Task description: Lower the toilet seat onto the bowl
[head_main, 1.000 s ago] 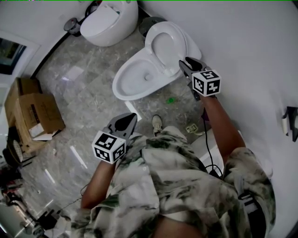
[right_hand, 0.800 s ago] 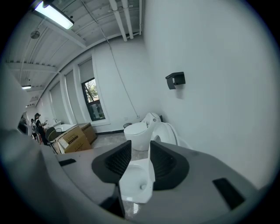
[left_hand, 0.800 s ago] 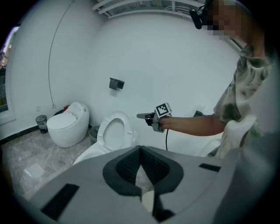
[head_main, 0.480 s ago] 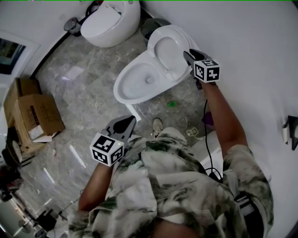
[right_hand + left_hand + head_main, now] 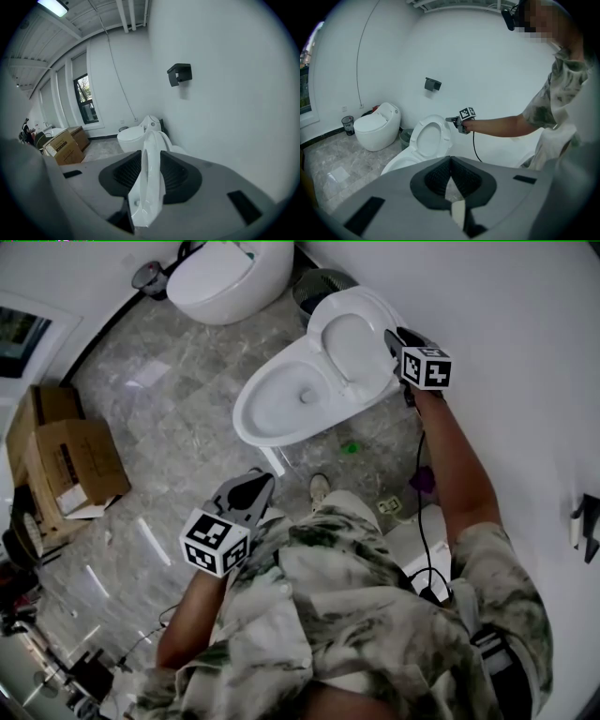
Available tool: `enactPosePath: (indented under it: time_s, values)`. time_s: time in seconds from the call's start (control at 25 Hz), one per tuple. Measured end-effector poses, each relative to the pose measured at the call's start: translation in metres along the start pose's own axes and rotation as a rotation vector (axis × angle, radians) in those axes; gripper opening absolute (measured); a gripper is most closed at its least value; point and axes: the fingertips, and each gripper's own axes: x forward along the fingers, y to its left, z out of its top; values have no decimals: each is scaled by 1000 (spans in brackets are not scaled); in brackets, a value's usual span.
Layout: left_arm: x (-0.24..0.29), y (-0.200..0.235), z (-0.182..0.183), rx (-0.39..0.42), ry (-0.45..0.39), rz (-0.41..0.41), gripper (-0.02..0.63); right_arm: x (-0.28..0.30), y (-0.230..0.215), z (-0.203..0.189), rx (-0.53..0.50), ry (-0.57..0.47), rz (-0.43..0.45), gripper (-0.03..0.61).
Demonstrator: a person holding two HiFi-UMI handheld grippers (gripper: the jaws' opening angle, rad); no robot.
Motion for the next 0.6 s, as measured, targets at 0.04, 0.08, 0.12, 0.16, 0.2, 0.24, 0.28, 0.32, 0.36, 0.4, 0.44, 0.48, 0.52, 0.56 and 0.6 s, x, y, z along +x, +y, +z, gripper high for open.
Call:
enactPosePath:
  time_s: [0.04,0.08,0.12,0.16,0.2,0.24,0.28,0.32,0.36,0.4,0.44,0.48,0.52,0.56,0.6]
  values:
    - [0,1,0,-1,1,1,23,3,-2,-1,0,4,-6,144]
    - [0,3,0,-3,2,1,23,5,-4,-2,-1,10,-13,144]
    - [0,4,0,-5,4,0,23,7,-6,-3,-2,16,-20,144]
    - [0,5,-1,-8,6,-1,22,9,-8,-4,-1,23,-27,144]
    - [0,7,-2,-10,9,-2,23,11,-10,-5,1,28,-33,144]
    - [0,8,-3,-12,12,-2,23,12,-11,-6,3,32,-35,144]
    - [1,9,-3,-14,15,-3,23,14,-12,-6,3,35,-36,143]
    - [2,9,-3,-15,17,-5,23,15,-13,-6,0,38,-37,141]
    - [2,9,-2,-15,18,-7,23,17,-14,-6,-6,42,-40,141]
    - [2,10,-2,-15,20,-9,23,18,-15,-6,-11,44,-44,137]
    - [3,10,-2,-15,21,-10,23,19,-16,-6,-12,46,-48,133]
    - [3,10,-3,-16,23,-10,23,20,-18,-7,-13,49,-54,135]
    - [3,11,-3,-19,24,-10,23,21,-20,-7,-16,54,-61,135]
    - [2,13,-4,-21,25,-10,23,22,-20,-7,-22,57,-67,135]
    - [1,15,-4,-23,25,-10,23,23,-20,-6,-28,58,-70,133]
